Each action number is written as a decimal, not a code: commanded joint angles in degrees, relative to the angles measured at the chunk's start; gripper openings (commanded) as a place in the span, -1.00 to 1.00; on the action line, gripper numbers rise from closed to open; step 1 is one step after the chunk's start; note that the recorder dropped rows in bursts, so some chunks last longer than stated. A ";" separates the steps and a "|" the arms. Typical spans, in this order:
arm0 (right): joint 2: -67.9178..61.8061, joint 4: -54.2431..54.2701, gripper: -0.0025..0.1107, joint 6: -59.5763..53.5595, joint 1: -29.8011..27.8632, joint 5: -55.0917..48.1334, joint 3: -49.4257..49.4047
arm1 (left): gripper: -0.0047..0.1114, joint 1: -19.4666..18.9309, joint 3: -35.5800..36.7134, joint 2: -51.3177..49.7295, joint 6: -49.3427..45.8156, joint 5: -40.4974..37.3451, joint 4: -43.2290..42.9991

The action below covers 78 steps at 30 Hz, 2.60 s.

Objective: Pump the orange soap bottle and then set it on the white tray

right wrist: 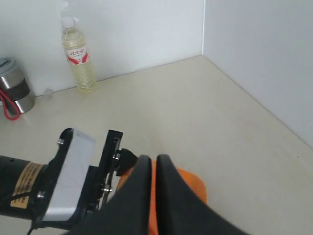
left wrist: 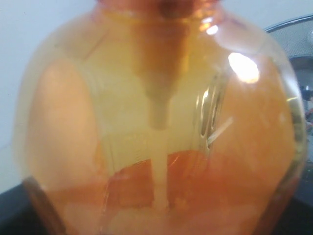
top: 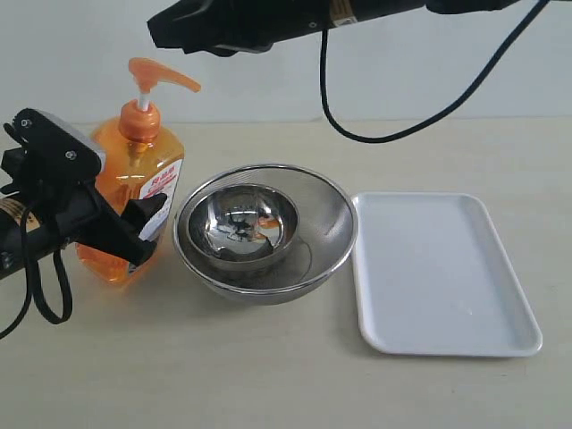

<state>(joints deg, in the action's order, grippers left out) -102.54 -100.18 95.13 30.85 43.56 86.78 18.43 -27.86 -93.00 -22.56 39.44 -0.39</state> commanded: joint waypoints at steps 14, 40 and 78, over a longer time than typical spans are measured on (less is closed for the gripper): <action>-3.87 0.23 -0.96 0.94 0.03 1.13 0.78 | -0.73 0.28 -0.91 0.67 -0.57 4.52 0.39; 2.83 0.23 -0.96 1.64 -1.15 0.63 0.78 | -0.73 0.28 -0.91 0.67 -4.80 3.79 2.59; -2.11 0.23 -0.96 2.19 1.57 2.02 0.68 | -0.73 0.28 -1.13 0.67 -2.72 3.69 2.47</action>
<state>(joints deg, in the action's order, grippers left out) -104.72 -100.18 97.93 32.38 47.20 87.28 18.43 -28.00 -93.00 -25.62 39.09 1.93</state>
